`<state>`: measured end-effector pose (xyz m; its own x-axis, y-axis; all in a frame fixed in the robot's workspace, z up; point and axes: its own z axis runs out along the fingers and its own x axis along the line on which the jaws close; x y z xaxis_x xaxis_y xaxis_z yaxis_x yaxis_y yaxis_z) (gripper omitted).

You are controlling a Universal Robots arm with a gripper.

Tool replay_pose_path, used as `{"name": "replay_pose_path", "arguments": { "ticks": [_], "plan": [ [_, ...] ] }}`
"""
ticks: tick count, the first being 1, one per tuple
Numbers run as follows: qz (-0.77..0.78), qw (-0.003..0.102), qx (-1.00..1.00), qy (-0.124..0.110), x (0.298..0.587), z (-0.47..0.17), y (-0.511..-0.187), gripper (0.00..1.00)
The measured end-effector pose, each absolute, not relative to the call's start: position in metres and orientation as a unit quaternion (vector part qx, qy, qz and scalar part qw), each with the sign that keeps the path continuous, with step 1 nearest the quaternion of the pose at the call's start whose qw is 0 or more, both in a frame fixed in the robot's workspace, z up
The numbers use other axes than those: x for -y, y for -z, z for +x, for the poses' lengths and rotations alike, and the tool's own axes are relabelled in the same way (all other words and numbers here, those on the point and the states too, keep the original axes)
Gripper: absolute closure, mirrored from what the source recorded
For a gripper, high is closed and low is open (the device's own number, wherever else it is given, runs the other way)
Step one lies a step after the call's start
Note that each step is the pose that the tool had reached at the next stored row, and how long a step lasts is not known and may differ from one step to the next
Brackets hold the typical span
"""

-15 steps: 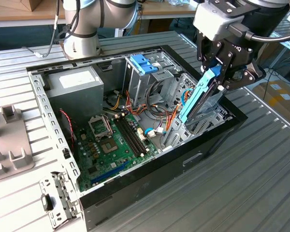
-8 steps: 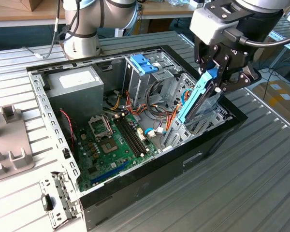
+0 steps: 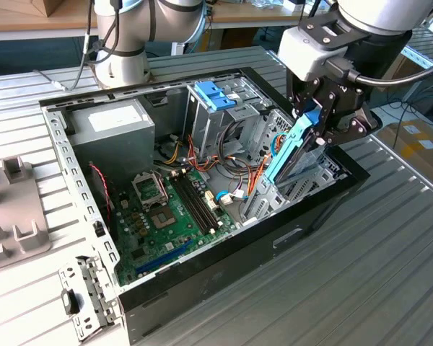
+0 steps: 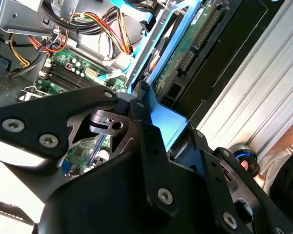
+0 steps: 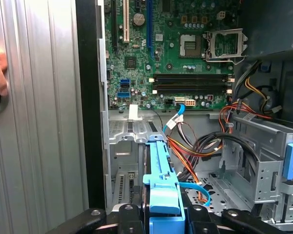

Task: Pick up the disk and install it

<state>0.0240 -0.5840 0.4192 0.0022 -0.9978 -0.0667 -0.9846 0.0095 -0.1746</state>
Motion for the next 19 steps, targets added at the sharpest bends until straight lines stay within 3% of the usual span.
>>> {"name": "replay_pose_path", "arguments": {
  "ticks": [19],
  "plan": [
    [-0.703, 0.086, -0.705, 0.039, 0.584, 0.024, -0.407, 0.63]
  ]
}}
